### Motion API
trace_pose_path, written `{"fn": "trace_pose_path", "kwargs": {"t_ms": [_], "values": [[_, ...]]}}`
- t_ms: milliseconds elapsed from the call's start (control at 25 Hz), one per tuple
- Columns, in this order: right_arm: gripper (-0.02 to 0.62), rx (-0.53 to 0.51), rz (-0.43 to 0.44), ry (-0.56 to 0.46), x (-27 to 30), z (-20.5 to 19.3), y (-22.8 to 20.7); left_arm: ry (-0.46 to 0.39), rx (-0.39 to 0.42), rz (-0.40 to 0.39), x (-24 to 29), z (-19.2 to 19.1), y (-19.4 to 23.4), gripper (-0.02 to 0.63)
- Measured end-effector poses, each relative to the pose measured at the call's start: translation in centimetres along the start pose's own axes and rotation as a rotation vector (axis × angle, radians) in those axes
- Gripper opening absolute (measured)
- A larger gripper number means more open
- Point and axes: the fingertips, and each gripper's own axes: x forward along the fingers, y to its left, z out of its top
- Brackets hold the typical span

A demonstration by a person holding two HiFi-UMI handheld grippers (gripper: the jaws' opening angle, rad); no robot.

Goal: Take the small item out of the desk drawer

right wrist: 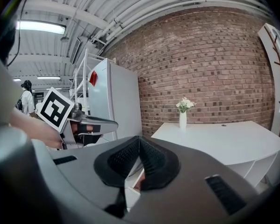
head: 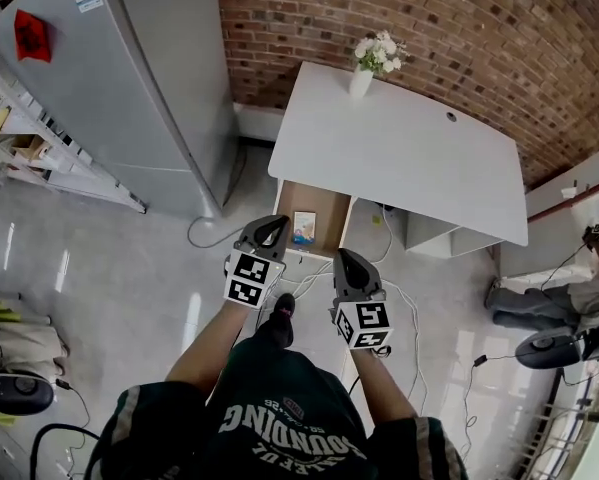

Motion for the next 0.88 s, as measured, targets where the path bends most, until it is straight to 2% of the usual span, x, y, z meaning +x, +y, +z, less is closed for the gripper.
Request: {"fn": "trace_pose_path", "kwargs": {"t_ms": [400,880], "values": [[0.025,-0.023,0.009,0.054,6.2,1.3,-2.5,0.013,-0.052,-0.011,5.8,0.1,3.8,0.017],[0.025,-0.019,-0.003,0.096,10.0,0.8,-4.5,0.069,-0.089,-0.024,9.5,-2.0,6.2,0.018]]}}
